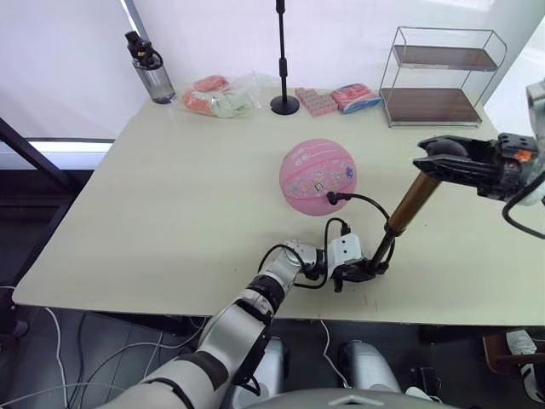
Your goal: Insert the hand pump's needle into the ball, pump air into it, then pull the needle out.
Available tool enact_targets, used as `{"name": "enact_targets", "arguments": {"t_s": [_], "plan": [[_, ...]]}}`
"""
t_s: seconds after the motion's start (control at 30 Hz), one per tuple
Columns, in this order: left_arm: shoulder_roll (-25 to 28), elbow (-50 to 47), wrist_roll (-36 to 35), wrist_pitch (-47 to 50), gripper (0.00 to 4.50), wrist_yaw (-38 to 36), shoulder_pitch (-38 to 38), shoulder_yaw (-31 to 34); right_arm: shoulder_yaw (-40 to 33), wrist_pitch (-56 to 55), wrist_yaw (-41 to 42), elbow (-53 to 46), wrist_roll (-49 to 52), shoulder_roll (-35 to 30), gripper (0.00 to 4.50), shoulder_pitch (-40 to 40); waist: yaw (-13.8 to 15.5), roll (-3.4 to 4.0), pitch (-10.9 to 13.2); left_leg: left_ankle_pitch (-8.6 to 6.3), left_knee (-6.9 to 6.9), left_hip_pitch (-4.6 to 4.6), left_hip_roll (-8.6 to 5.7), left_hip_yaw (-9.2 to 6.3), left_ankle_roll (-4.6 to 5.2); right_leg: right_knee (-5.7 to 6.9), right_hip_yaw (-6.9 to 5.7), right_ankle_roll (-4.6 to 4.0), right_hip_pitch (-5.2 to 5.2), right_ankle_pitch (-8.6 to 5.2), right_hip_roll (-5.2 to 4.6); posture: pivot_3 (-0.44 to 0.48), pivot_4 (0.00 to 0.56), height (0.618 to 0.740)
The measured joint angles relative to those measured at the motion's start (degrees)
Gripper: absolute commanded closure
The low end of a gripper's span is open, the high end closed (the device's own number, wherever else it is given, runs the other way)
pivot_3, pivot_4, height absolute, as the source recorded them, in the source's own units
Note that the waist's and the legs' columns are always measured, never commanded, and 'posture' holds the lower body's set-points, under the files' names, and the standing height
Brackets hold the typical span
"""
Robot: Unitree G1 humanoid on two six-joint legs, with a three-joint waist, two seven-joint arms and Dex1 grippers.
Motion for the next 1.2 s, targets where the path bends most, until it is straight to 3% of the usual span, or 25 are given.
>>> {"name": "enact_targets", "arguments": {"t_s": [0.3, 0.53, 0.67, 0.87, 1.2], "plan": [[0.3, 0.0, 0.1, 0.0, 3.47, 0.5, 0.3, -0.1, 3.7, -6.6, -0.6, -1.7, -5.5, 6.8, 2.58, 8.2, -0.1, -0.09, -0.3, -0.01, 0.0, 0.07, 0.05, 0.0, -0.02, 0.01, 0.02, 0.0, 0.04, 0.0, 0.06, 0.0, 0.15, 0.731], [0.4, 0.1, 0.7, 0.3, 3.47, 1.1, 0.6, -0.2, 11.9, -18.0, 3.0, -0.2, -18.1, 9.5, 2.58, 17.3, -0.3, -0.53, -0.8, -0.07, -0.03, 0.2, 0.09, 0.0, -0.12, 0.01, 0.02, -0.1, 0.08, -0.06, 0.08, 0.0, 0.15, 0.731], [0.4, 0.1, 0.6, 0.6, 3.47, 1.2, 0.7, -0.2, 16.9, -23.5, 3.4, 3.1, -24.3, 12.4, 2.58, 18.6, -0.3, -0.56, -0.9, -0.08, -0.03, 0.23, 0.17, -0.05, -0.13, 0.02, -0.01, -0.26, 0.11, -0.15, 0.11, 0.0, 0.15, 0.731], [0.4, 0.1, 0.7, 0.7, 3.47, 1.2, 0.9, -0.1, 17.8, -27.8, 4.8, 3.7, -26.9, 12.8, 2.58, 19.4, -0.4, -0.55, -1.1, -0.07, -0.04, 0.24, 0.14, -0.03, -0.13, 0.02, -0.01, -0.25, 0.11, -0.14, 0.11, 0.0, 0.15, 0.731], [-0.1, 0.0, 0.2, 0.7, 3.47, 0.9, 0.5, 0.0, 13.6, -18.2, 6.1, 3.5, -20.5, 7.4, 2.58, 14.2, -0.1, -0.11, -0.6, -0.06, -0.04, 0.09, 0.01, -0.01, -0.11, 0.02, 0.02, -0.23, 0.06, -0.13, -0.01, 0.0, 0.15, 0.731]]}}
